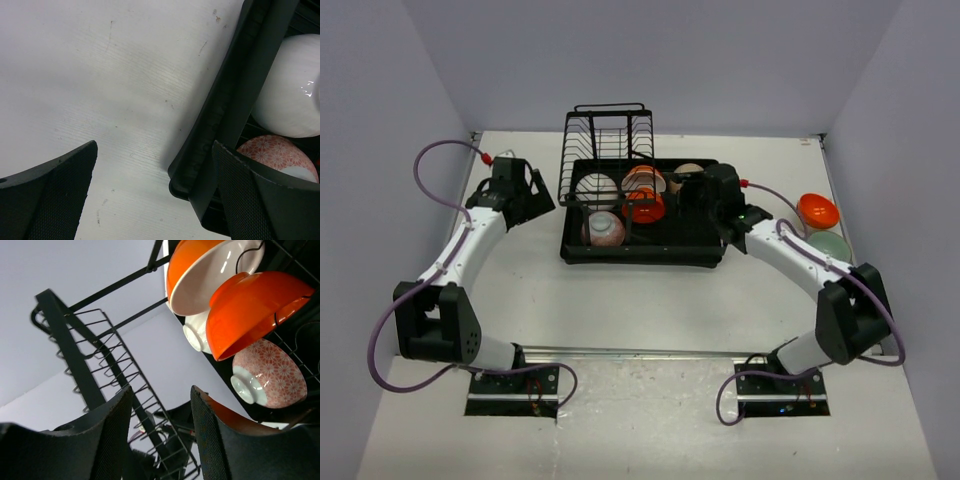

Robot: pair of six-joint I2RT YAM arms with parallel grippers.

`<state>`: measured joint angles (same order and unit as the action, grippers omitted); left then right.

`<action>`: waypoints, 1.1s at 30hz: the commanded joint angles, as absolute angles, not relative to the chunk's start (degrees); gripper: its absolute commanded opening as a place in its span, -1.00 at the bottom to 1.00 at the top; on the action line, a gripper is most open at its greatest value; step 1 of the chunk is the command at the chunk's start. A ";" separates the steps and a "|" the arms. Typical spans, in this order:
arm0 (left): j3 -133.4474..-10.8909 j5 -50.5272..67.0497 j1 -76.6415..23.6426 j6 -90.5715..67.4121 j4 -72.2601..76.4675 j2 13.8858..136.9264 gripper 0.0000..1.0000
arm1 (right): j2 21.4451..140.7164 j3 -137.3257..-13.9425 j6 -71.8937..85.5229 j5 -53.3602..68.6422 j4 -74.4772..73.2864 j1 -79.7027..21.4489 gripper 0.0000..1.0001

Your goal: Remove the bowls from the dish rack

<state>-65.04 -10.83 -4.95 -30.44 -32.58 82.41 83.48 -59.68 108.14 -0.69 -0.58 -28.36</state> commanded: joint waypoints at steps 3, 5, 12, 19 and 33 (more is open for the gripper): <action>-67.67 -11.86 -5.19 -30.85 -33.84 80.16 0.93 | 88.85 -64.16 111.89 -8.26 -3.96 -32.33 0.01; -67.94 -12.21 -5.19 -30.76 -33.84 79.98 0.93 | 89.47 -64.25 111.71 -10.01 -4.57 -33.39 -0.01; -68.12 -12.83 -5.19 -29.88 -33.49 79.98 0.93 | 90.61 -62.40 112.06 -13.26 -3.44 -36.65 -0.05; -68.38 -11.95 -5.19 -29.79 -33.40 79.89 0.93 | 94.74 -62.67 109.95 -16.52 2.02 -36.83 -0.18; -65.57 -12.57 -5.19 -29.27 -32.78 76.47 0.93 | 103.44 -61.26 109.95 -21.36 15.38 -36.83 -0.59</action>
<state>-65.84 -12.14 -4.95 -30.37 -33.54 78.67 101.78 -61.39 111.09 -17.26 14.09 -36.77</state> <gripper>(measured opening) 0.965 0.230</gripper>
